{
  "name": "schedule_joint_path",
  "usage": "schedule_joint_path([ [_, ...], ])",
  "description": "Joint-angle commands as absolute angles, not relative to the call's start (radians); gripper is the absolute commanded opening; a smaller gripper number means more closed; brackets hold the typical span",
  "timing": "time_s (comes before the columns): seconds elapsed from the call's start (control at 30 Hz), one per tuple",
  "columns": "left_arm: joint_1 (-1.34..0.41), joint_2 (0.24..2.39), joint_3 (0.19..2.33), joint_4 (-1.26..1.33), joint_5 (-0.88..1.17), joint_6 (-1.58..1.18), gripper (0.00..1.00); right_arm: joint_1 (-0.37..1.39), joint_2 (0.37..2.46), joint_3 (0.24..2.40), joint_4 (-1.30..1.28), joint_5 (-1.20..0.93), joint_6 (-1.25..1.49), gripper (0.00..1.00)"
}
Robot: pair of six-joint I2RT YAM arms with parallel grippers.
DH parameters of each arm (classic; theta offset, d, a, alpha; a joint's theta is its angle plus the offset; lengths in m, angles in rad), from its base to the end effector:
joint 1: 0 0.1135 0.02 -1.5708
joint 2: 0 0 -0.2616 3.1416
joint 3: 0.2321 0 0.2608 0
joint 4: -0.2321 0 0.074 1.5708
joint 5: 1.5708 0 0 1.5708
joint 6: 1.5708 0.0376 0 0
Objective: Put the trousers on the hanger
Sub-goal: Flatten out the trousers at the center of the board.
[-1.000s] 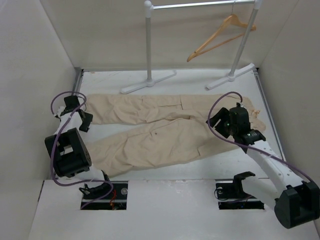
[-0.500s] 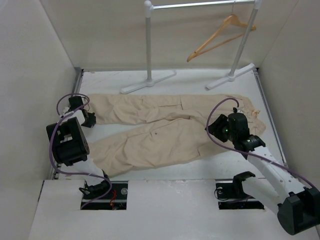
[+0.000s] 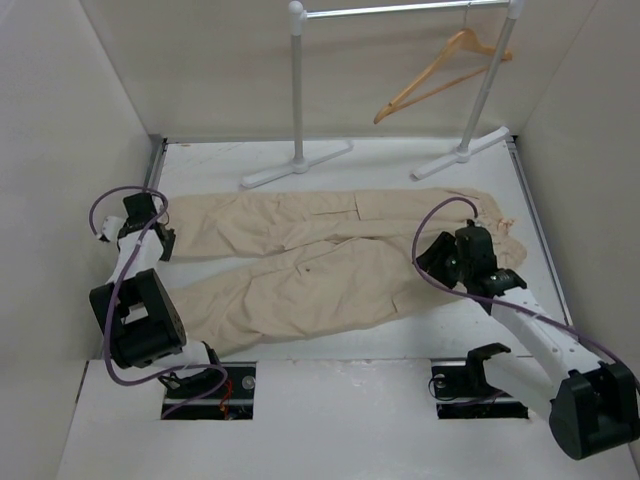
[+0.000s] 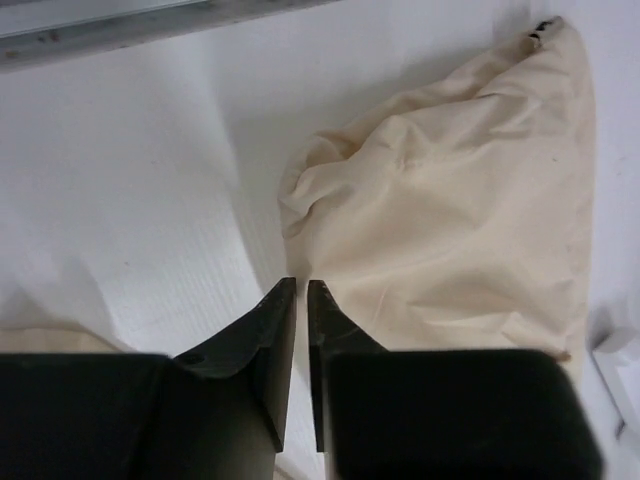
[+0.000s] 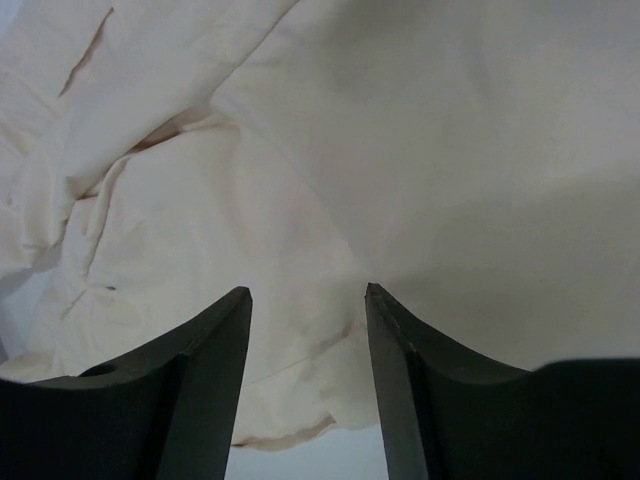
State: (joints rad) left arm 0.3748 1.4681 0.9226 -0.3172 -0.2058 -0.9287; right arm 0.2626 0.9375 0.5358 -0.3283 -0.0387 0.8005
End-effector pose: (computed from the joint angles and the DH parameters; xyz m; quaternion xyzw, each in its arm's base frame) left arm 0.2888 0.1219 0.2091 -0.5943 0.7202 -0.0016 0.3581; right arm 0.1980 0.0547 0.2059 0.2349 0.8820 0.2221 0.3428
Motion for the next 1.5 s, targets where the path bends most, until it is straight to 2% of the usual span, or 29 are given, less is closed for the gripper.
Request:
schedule_joint_path([
  [0.0, 0.389, 1.454, 0.878, -0.417, -0.276, -0.923, 0.17, 0.262, 0.972, 0.586, -0.284, -0.051, 0.775, 0.59],
  [0.07, 0.403, 1.454, 0.877, -0.432, -0.276, -0.919, 0.34, 0.263, 0.992, 0.6, -0.282, -0.057, 0.772, 0.64],
  [0.1, 0.412, 1.445, 0.879, -0.433, -0.27, -0.916, 0.39, 0.263, 1.0, 0.607, -0.282, -0.06, 0.769, 0.66],
  [0.17, 0.423, 1.408, 0.882, -0.431, -0.258, -0.907, 0.43, 0.263, 1.012, 0.62, -0.282, -0.061, 0.767, 0.67],
  [0.23, 0.421, 1.355, 0.887, -0.439, -0.247, -0.904, 0.42, 0.271, 1.019, 0.63, -0.282, -0.061, 0.767, 0.65],
  [0.27, 0.407, 1.32, 0.885, -0.445, -0.242, -0.904, 0.4, 0.275, 1.022, 0.637, -0.284, -0.063, 0.767, 0.61],
  [0.3, 0.374, 1.287, 0.878, -0.454, -0.239, -0.9, 0.37, 0.283, 1.025, 0.641, -0.287, -0.064, 0.767, 0.53],
  [0.37, 0.314, 1.226, 0.856, -0.512, -0.256, -0.89, 0.35, 0.303, 1.028, 0.65, -0.299, -0.064, 0.767, 0.28],
  [0.43, 0.271, 1.165, 0.819, -0.596, -0.279, -0.881, 0.34, 0.324, 1.023, 0.66, -0.322, -0.064, 0.765, 0.19],
  [0.57, 0.255, 1.026, 0.715, -0.731, -0.348, -0.87, 0.4, 0.376, 1.015, 0.655, -0.336, -0.054, 0.761, 0.21],
  [0.67, 0.26, 1.017, 0.654, -0.743, -0.339, -0.88, 0.42, 0.407, 1.032, 0.652, -0.33, -0.064, 0.761, 0.24],
  [0.77, 0.266, 1.046, 0.612, -0.716, -0.304, -0.911, 0.4, 0.455, 1.046, 0.666, -0.334, -0.066, 0.758, 0.26],
  [0.9, 0.286, 1.078, 0.562, -0.663, -0.287, -0.942, 0.33, 0.492, 1.035, 0.672, -0.344, -0.066, 0.758, 0.3],
  [1.07, 0.367, 1.212, 0.541, -0.54, -0.264, -0.962, 0.26, 0.492, 1.0, 0.67, -0.367, -0.058, 0.762, 0.33],
  [1.27, 0.403, 1.428, 0.708, -0.381, -0.31, -0.953, 0.27, 0.444, 0.956, 0.69, -0.403, -0.063, 0.759, 0.35],
  [1.47, 0.355, 1.666, 0.966, -0.365, -0.269, -0.916, 0.31, 0.415, 0.937, 0.706, -0.425, -0.055, 0.765, 0.37],
])
